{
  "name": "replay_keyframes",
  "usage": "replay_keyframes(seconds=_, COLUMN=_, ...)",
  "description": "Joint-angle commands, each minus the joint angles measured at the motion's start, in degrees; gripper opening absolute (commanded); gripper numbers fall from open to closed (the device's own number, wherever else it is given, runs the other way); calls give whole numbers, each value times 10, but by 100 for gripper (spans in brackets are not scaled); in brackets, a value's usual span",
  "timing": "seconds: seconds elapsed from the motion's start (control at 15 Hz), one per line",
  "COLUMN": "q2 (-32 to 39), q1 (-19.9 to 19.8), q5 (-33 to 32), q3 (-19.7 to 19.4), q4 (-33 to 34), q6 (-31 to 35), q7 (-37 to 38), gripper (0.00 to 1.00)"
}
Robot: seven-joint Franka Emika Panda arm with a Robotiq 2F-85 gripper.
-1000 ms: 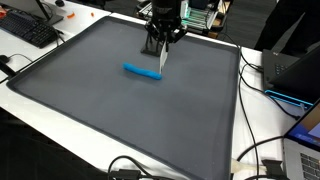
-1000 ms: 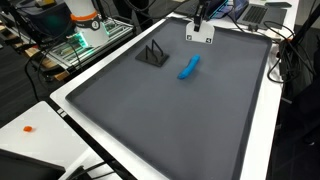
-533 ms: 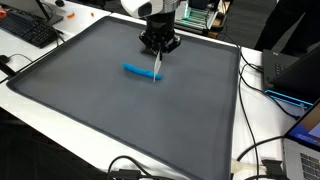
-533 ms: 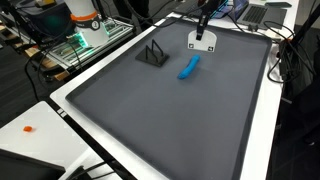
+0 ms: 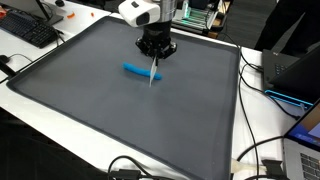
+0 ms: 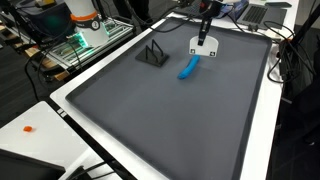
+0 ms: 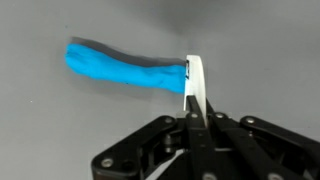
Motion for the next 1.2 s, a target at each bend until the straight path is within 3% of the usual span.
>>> replay_keyframes(seconds=0.0, q2=13, q1=12, q5=-29, q3=-13, q4=4, q6=8, q7=1, gripper=1)
replay_keyframes(seconds=1.13, q2=25, q1=13, q5=-34, q3=-25, q4=-27, q6=58, q7=10, gripper=1)
